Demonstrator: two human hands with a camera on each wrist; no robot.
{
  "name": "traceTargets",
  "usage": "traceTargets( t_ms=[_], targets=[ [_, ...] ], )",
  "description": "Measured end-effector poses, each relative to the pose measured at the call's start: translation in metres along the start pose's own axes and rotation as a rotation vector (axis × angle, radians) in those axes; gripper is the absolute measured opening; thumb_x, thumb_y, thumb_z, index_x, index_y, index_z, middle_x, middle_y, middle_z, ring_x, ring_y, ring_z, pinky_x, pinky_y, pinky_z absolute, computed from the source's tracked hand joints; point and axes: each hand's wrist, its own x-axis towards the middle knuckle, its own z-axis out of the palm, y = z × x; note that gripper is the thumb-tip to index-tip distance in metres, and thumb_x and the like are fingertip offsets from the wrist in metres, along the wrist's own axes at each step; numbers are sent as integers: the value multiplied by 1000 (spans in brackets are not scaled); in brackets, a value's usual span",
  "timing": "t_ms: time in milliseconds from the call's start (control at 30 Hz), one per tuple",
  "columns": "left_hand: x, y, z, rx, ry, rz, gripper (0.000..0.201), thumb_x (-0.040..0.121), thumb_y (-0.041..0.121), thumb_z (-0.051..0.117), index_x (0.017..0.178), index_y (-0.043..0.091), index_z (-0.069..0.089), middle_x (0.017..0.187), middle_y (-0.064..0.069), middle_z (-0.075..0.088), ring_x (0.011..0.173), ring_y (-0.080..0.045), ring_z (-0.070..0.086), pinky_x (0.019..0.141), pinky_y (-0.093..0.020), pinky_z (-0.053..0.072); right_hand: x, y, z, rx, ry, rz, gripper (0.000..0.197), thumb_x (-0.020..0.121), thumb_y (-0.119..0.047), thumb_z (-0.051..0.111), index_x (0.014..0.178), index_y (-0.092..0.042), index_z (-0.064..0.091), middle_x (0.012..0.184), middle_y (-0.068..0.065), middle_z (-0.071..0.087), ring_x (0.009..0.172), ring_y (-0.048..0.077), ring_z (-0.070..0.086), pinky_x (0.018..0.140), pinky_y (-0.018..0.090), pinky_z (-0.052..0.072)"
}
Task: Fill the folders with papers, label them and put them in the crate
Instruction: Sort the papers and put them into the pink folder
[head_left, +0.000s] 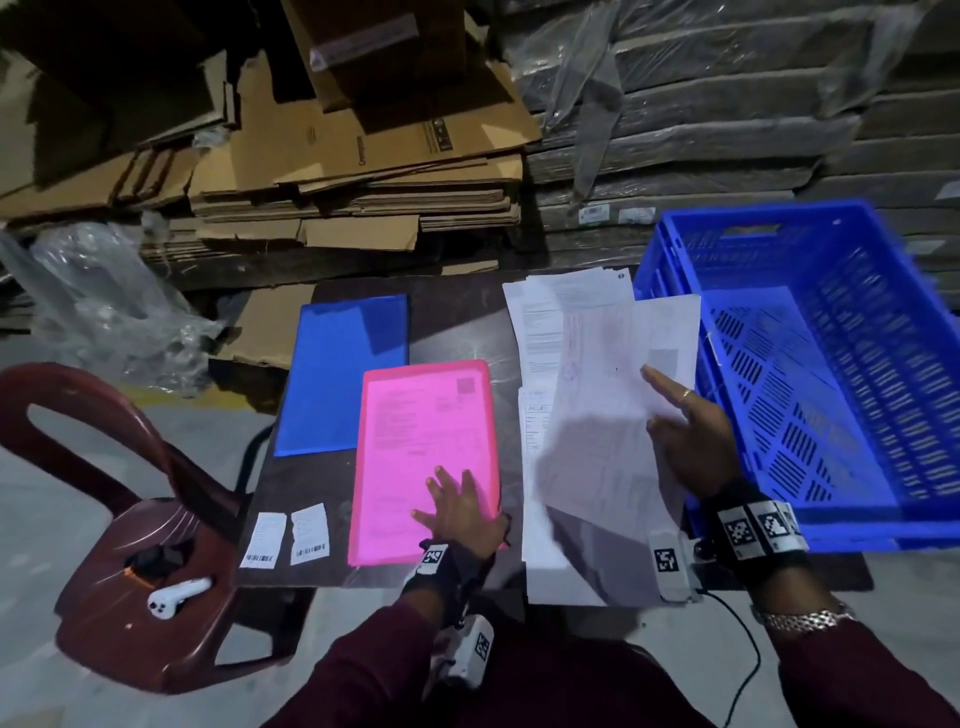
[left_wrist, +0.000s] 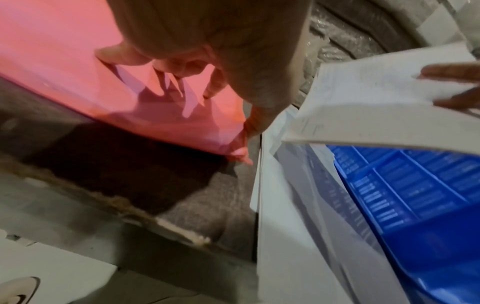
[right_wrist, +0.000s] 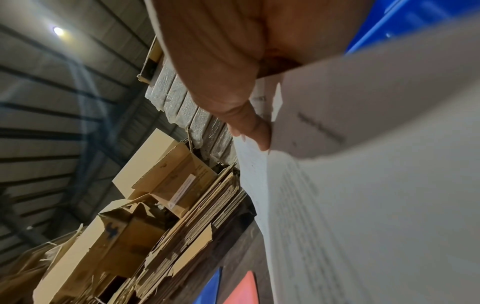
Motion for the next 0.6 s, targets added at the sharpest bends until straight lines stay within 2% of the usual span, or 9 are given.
traceTargets(
  t_ms=[67, 133, 200, 267, 333, 367, 433, 500, 600],
  targets=[
    [-1, -3, -2, -129, -37, 7, 42, 76, 48, 61, 109, 23, 57, 153, -13, 34, 140, -35, 33, 107, -68, 26, 3, 2, -3, 21, 36, -33, 59, 89, -1, 65, 136, -34, 55, 99, 14, 70, 73, 27, 66, 69, 19, 54],
    [-6, -15, -13, -294, 40, 15, 19, 78, 38, 61, 89, 23, 61, 121, -6, 62, 114, -27, 57, 98, -45, 42, 3, -5, -1, 51, 79, -124, 48, 89, -25, 67, 134, -11, 59, 85, 3, 71, 57, 7, 59, 60, 4, 43],
    [-15, -18, -22, -403, 133, 4, 17, 87, 31, 60, 89, 19, 71, 93, -3, 72, 86, -23, 65, 71, -25, 40, 4, -7, 3, 11, 85, -182, 53, 90, -35, 67, 132, -3, 59, 107, 12, 72, 71, 9, 66, 74, 2, 43],
    [-22, -22, -24, -436, 226, -25, 22, 93, 28, 58, 92, 13, 75, 85, -8, 74, 78, -27, 65, 63, -25, 32, 7, -3, 10, 37, 115, -124, 53, 83, -10, 71, 135, -6, 58, 130, 6, 61, 105, 15, 66, 90, 1, 39],
    [-27, -26, -23, -545, 272, -63, 25, 96, 26, 56, 94, 10, 75, 78, -8, 73, 68, -22, 60, 59, -25, 30, 5, -6, 22, 81, 115, -14, 61, 79, 6, 68, 136, -13, 58, 133, 3, 60, 116, 11, 59, 92, -3, 35],
    [-28, -28, -20, -605, 278, -73, 26, 97, 25, 56, 95, 8, 75, 73, -5, 71, 63, -16, 57, 56, -23, 31, 3, -11, 28, 102, 107, 30, 62, 79, 7, 67, 136, -16, 58, 132, 2, 61, 114, 10, 59, 91, -3, 36],
    [-34, -27, -18, -669, 282, -86, 28, 98, 24, 54, 95, 5, 75, 67, 2, 65, 58, -2, 53, 49, -13, 30, 0, -15, 37, 129, 104, 100, 63, 80, 4, 67, 137, -23, 58, 113, -2, 67, 81, 3, 60, 74, 1, 44],
    [-38, -25, -17, -711, 291, -77, 27, 99, 23, 54, 96, 6, 74, 67, 5, 63, 59, 4, 51, 48, -6, 28, -2, -18, 45, 115, 104, 92, 62, 81, 6, 66, 137, -21, 58, 86, -19, 57, 57, 4, 44, 62, 11, 46],
    [-39, -23, -17, -746, 278, -64, 26, 99, 24, 54, 95, 8, 75, 64, 7, 62, 59, 2, 52, 49, -6, 29, -4, -21, 57, 102, 34, 95, 61, 84, 8, 64, 138, -18, 55, 102, -12, 64, 71, -3, 58, 76, 3, 41]
  ],
)
